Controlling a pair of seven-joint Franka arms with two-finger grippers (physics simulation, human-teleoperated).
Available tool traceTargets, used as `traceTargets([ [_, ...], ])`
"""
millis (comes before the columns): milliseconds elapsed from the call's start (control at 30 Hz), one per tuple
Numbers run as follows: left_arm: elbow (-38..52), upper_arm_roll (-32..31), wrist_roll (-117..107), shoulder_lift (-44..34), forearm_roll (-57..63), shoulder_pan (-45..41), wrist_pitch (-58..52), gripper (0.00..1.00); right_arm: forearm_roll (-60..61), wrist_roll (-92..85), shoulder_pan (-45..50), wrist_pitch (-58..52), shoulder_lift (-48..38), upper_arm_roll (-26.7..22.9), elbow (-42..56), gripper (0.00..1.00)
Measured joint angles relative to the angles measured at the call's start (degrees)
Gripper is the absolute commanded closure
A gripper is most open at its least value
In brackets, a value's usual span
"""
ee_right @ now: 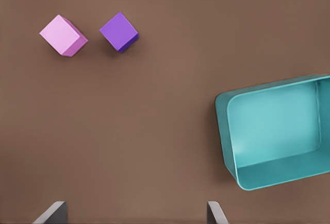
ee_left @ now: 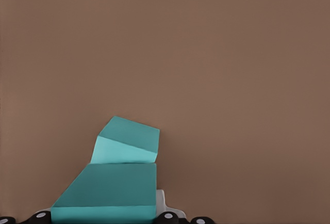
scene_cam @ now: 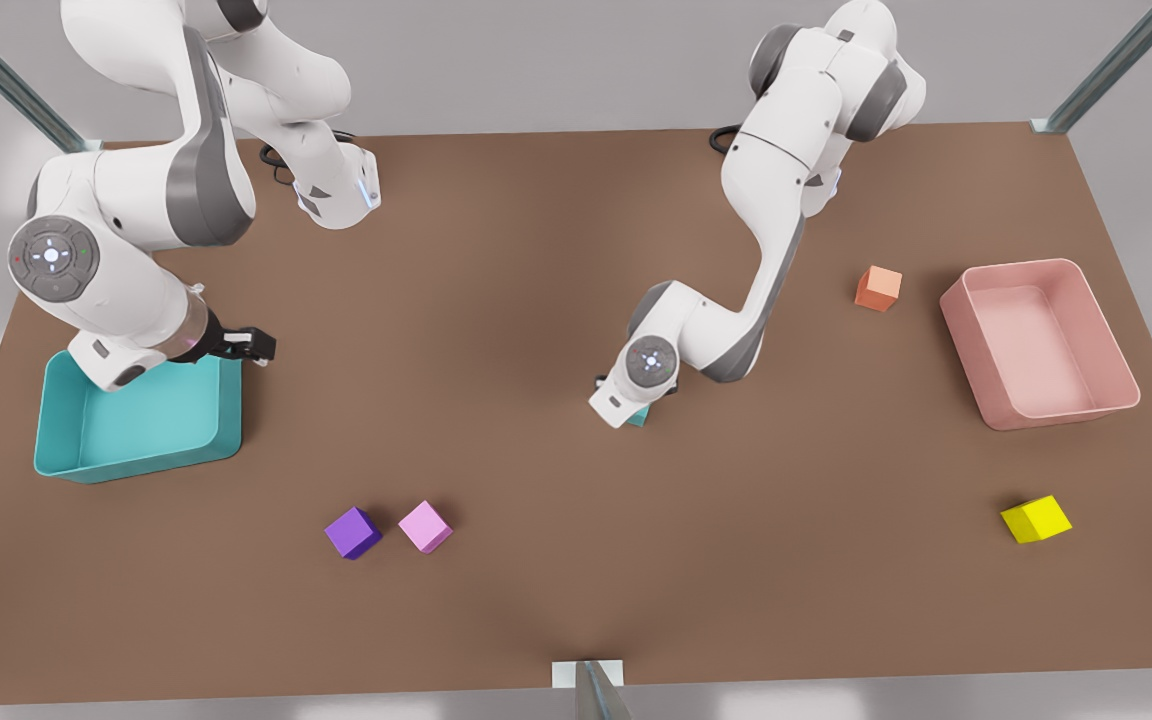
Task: Stack the two blue cubes on top of each other
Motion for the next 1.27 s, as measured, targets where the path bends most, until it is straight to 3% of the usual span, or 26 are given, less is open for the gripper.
traceTargets([
  [167, -0.1, 0.0, -3.2, 0.3, -0.1, 0.2, 0.8, 0.4, 0.1, -1.3, 0.0, 0.0, 0.1, 0.0, 0.0, 0.0],
  [200, -0.2, 0.0, -3.7, 0.3, -0.2, 0.2, 1.0, 0.04, 0.1, -1.5, 0.0, 0.0, 0.1, 0.0, -0.2, 0.0],
  [233, -0.2, 0.0, -4.1, 0.3, -0.4, 0.4, 1.1, 0.0, 0.1, -1.7, 0.0, 0.0, 0.2, 0.0, -0.3, 0.0],
  [867, 0.4, -0.3, -9.3, -3.7, -0.6, 3.5, 1.0, 0.0, 0.8, -4.0, -0.1, 0.2, 0.3, 0.0, -0.9, 0.0],
  [933, 7.2, -0.1, -9.6, -5.7, -0.6, 4.5, -4.3, 0.0, 0.8, -4.1, -0.1, 0.3, 0.3, 0.0, -0.7, 0.0],
  [1000, 16.9, 0.1, -9.6, -6.7, -0.5, 9.6, -12.5, 0.0, 0.7, -4.2, -0.1, 0.4, 0.3, 0.0, -0.4, 0.0],
  [1067, 20.1, 0.1, -7.5, -10.1, 2.2, 17.4, -19.5, 0.0, 0.7, -4.3, -0.1, 0.4, 0.3, 0.0, -0.3, 0.0],
  [1167, 13.7, -11.0, -2.0, -20.1, 7.9, 33.8, -27.1, 0.0, 0.7, -4.5, -0.1, 0.5, 0.3, 0.0, -0.2, 0.0],
  [1267, 12.2, -13.6, 2.8, -23.2, 10.8, 36.6, -32.1, 0.0, 0.6, -4.6, 0.0, 0.6, 0.3, 0.0, -0.3, 0.0],
])
